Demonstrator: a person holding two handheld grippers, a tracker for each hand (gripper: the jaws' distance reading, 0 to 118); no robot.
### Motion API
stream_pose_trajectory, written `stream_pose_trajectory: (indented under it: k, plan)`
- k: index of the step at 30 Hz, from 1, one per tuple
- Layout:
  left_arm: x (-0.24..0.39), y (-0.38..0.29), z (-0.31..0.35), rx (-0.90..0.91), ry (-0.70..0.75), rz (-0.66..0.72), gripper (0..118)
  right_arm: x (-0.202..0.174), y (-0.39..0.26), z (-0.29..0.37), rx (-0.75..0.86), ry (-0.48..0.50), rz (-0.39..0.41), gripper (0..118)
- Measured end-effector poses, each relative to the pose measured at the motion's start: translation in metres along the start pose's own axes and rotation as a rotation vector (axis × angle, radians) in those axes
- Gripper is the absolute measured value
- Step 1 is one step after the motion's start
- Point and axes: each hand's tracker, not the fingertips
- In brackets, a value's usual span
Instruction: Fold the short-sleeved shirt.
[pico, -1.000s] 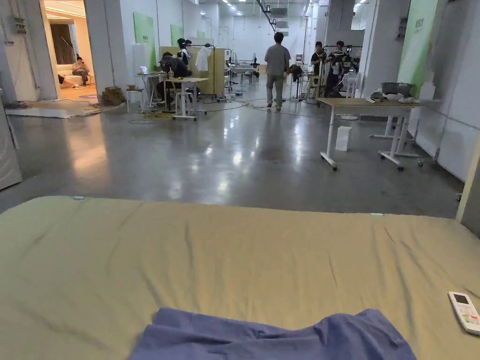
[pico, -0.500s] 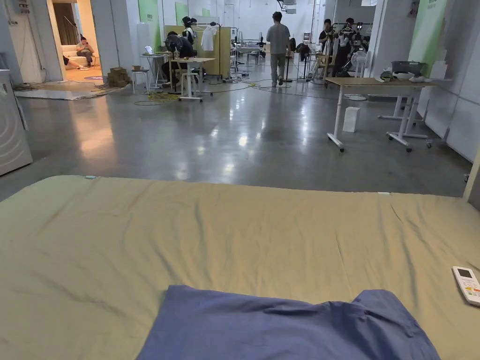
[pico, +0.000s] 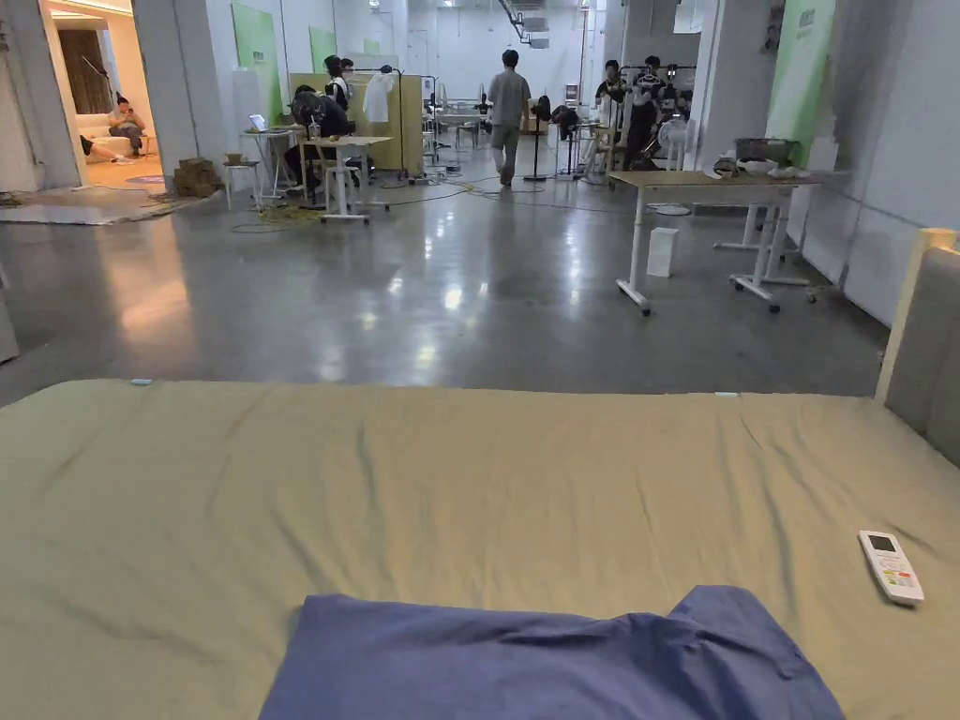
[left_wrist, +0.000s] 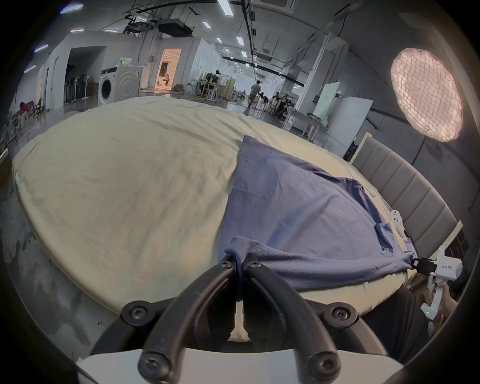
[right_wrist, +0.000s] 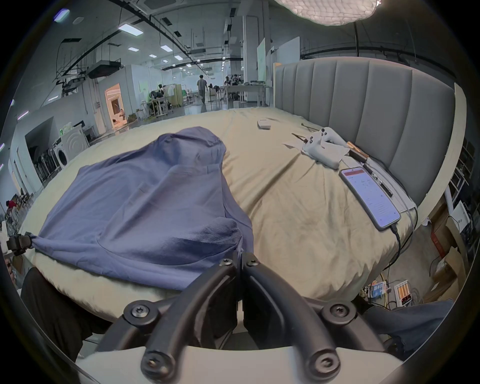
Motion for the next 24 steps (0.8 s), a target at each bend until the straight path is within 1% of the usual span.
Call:
stream_pose_trajectory:
  k: [2,4,5,6,7,8,9,10,11,12,15,17,19,21,23,24]
  plan:
    - [-0.001,-0.001,-0.001,0.0,0.002,0.003,7,0.001,-0.003,-0.003,-0.011,0.004,0.0,2]
    - [-0.001,-0.001,-0.003,-0.014,0.007,0.01,23,0.0,-0.005,-0.006,-0.02,0.012,0.004,3]
    - [0.0,-0.002,-0.002,-0.007,0.02,0.003,29,-0.001,-0.005,-0.004,-0.021,0.017,0.01,4]
    - [-0.001,-0.002,-0.001,-0.002,0.025,-0.004,29,-0.001,-0.005,-0.004,-0.025,0.019,0.023,4]
    - [-0.003,-0.001,0.0,-0.007,0.022,-0.001,46,-0.002,-0.005,-0.004,-0.026,0.014,0.035,10]
    - [-0.007,0.001,0.001,0.0,0.008,0.043,68,-0.001,-0.006,-0.003,-0.027,0.009,0.04,26]
    - [-0.011,0.004,0.005,0.017,-0.006,0.095,76,0.001,-0.006,-0.002,-0.033,0.003,0.041,45]
    - [-0.012,0.008,0.01,0.027,-0.014,0.117,78,0.002,-0.004,0.001,-0.04,-0.001,0.036,64]
    - [-0.013,0.013,0.016,0.045,-0.009,0.125,78,0.005,-0.001,0.008,-0.029,-0.002,0.018,79]
    - [-0.01,0.025,0.028,0.111,0.037,0.065,78,0.006,0.003,0.017,0.012,0.001,0.002,80]
    - [0.002,0.053,0.062,0.214,0.019,0.044,79,0.007,0.021,0.047,0.074,0.018,-0.003,81]
    - [0.018,0.07,0.087,0.281,-0.008,0.023,78,0.0,0.035,0.07,0.152,0.028,0.037,81]
    - [0.037,0.086,0.112,0.346,-0.023,-0.024,78,-0.013,0.048,0.093,0.246,0.034,0.071,81]
    - [0.064,0.094,0.135,0.428,-0.027,-0.105,79,-0.027,0.061,0.113,0.32,0.067,0.076,81]
    - [0.092,0.099,0.155,0.492,0.012,-0.185,79,-0.042,0.074,0.129,0.357,0.122,0.079,81]
    - [0.11,0.097,0.163,0.525,0.062,-0.206,79,-0.049,0.077,0.136,0.396,0.132,0.076,81]
